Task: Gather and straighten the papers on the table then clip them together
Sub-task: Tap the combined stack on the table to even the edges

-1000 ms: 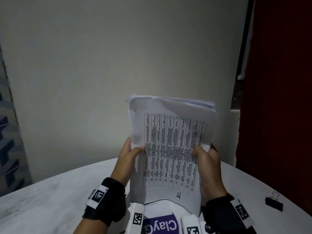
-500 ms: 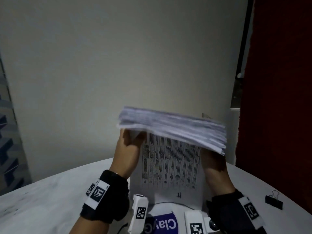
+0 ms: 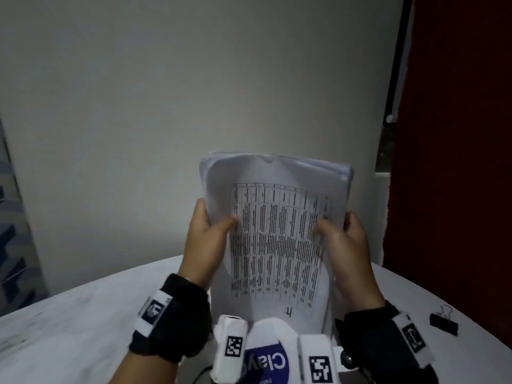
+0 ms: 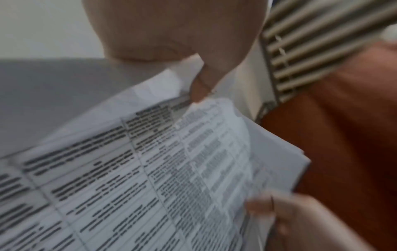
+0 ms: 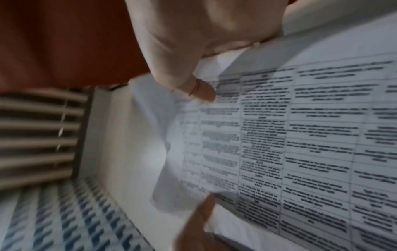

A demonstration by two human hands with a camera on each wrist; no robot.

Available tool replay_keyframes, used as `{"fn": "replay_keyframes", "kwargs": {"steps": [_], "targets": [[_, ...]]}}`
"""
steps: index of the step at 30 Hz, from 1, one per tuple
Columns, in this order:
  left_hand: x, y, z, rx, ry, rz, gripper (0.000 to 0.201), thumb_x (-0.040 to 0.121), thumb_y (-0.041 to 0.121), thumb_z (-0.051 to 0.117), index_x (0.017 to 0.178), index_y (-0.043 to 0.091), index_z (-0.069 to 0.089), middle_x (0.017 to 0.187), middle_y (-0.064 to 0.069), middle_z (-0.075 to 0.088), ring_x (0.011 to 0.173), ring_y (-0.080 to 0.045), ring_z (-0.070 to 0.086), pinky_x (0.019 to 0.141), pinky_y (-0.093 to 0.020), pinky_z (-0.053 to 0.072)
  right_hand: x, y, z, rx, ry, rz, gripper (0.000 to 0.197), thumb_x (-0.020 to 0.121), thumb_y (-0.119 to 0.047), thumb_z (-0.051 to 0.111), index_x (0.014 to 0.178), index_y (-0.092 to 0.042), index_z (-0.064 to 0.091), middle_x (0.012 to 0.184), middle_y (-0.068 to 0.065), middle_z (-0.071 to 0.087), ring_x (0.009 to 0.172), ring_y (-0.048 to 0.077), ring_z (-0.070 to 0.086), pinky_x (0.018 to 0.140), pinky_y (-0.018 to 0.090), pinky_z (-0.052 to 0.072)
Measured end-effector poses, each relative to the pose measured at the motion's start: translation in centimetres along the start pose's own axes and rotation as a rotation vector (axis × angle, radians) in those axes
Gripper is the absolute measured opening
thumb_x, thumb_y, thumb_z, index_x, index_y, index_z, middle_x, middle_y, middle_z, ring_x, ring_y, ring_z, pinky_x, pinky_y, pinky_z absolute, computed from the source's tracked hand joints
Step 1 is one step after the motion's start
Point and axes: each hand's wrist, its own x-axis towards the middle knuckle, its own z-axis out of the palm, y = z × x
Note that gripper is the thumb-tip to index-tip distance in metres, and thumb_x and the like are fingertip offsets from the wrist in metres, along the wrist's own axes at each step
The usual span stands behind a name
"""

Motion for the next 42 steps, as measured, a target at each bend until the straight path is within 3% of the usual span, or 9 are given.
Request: {"fn": "replay_keyframes", "kwargs": {"steps": [4, 13, 17, 21, 24, 27, 33, 39, 42], "targets": [[0.5, -1.1, -1.5, -0.077, -0.146, -0.181, 0.033, 0.094, 0.002, 0.058, 0.124, 0.011, 0.068, 0.119, -0.007, 0.076, 0.113, -0.031, 0.07, 0.1, -0.047, 0.053, 0.4, 0.8, -0.4, 0.092, -0.037, 0.146, 0.039, 0.066, -0.01, 0.06, 0.103, -0.005, 0.069, 0.111, 0.022, 0.073, 0.108, 0.042, 0.067, 0.1, 0.063, 0.05], [0.9, -2.2, -1.4, -0.079, -0.126, -0.181, 0.043, 0.088, -0.006, 0.054, 0.126, 0.01, 0.067, 0.119, -0.008, 0.076, 0.113, -0.032, 0.069, 0.098, -0.046, 0.054, -0.2, 0.7, 0.0, 0.111, -0.085, 0.069, 0.042, 0.07, -0.025, 0.066, 0.104, -0.001, 0.071, 0.112, 0.027, 0.071, 0.112, 0.048, 0.063, 0.104, 0.065, 0.046], [0.4, -2.3, -1.2, -0.041, -0.125, -0.097, 0.031, 0.092, 0.01, 0.052, 0.118, 0.012, 0.071, 0.114, -0.007, 0.077, 0.107, -0.022, 0.072, 0.097, -0.041, 0.055, -0.7, 0.7, 0.0, 0.119, -0.052, -0.045, 0.029, 0.09, -0.042, 0.07, 0.108, -0.019, 0.068, 0.108, -0.003, 0.075, 0.098, -0.001, 0.07, 0.098, 0.029, 0.055], [-0.4, -1.4, -0.7, 0.23, -0.132, 0.049, 0.017, 0.089, 0.036, 0.049, 0.097, 0.034, 0.064, 0.088, 0.033, 0.072, 0.087, 0.017, 0.063, 0.088, -0.019, 0.051, -0.2, 0.8, -0.2, 0.037, -0.058, -0.041, 0.03, 0.103, 0.008, 0.045, 0.113, -0.02, 0.05, 0.106, -0.01, 0.054, 0.074, -0.026, 0.058, 0.075, -0.004, 0.042], [-0.2, 0.0, 0.2, 0.326, 0.006, 0.174, 0.013, 0.093, 0.029, 0.054, 0.099, 0.03, 0.066, 0.093, 0.022, 0.073, 0.093, 0.002, 0.067, 0.082, -0.026, 0.053, -0.2, -0.2, 0.2, -0.115, -0.004, -0.103, 0.035, 0.102, -0.009, 0.053, 0.125, -0.035, 0.051, 0.117, -0.028, 0.055, 0.097, -0.017, 0.056, 0.086, 0.001, 0.039], [-0.6, 1.4, 1.1, 0.429, 0.107, 0.146, 0.013, 0.1, 0.019, 0.058, 0.109, 0.013, 0.052, 0.091, 0.007, 0.062, 0.083, -0.017, 0.061, 0.065, -0.031, 0.044, -0.5, -0.8, 0.6, -0.236, 0.005, -0.102, 0.038, 0.104, -0.016, 0.048, 0.142, -0.023, 0.045, 0.135, -0.011, 0.058, 0.12, 0.007, 0.058, 0.092, 0.017, 0.04], [-1.1, 0.5, 1.8, 0.367, 0.14, 0.173, 0.012, 0.102, 0.014, 0.056, 0.108, 0.009, 0.048, 0.092, 0.008, 0.063, 0.078, -0.006, 0.061, 0.061, -0.022, 0.044, -1.3, -0.7, 1.4, -0.234, 0.027, -0.15, 0.02, 0.103, -0.013, 0.047, 0.118, -0.026, 0.052, 0.1, -0.017, 0.065, 0.079, -0.011, 0.062, 0.063, 0.008, 0.045], [-0.6, -2.6, 1.0, 0.057, 0.022, -0.144, 0.018, 0.094, 0.001, 0.058, 0.108, 0.012, 0.062, 0.101, -0.002, 0.075, 0.094, -0.018, 0.071, 0.073, -0.026, 0.055, -0.5, 1.6, 0.4, -0.013, 0.056, 0.121, 0.023, 0.086, -0.003, 0.052, 0.108, -0.002, 0.059, 0.089, 0.014, 0.063, 0.084, 0.021, 0.057, 0.076, 0.035, 0.044], [-0.1, -2.9, 0.4, -0.013, 0.009, -0.182, 0.028, 0.095, 0.001, 0.056, 0.116, 0.015, 0.067, 0.108, 0.0, 0.078, 0.099, -0.018, 0.074, 0.084, -0.034, 0.057, -0.2, 1.8, 0.2, -0.009, 0.039, 0.146, 0.021, 0.083, 0.0, 0.053, 0.098, -0.006, 0.067, 0.088, 0.002, 0.068, 0.085, 0.023, 0.058, 0.078, 0.036, 0.046]]}}
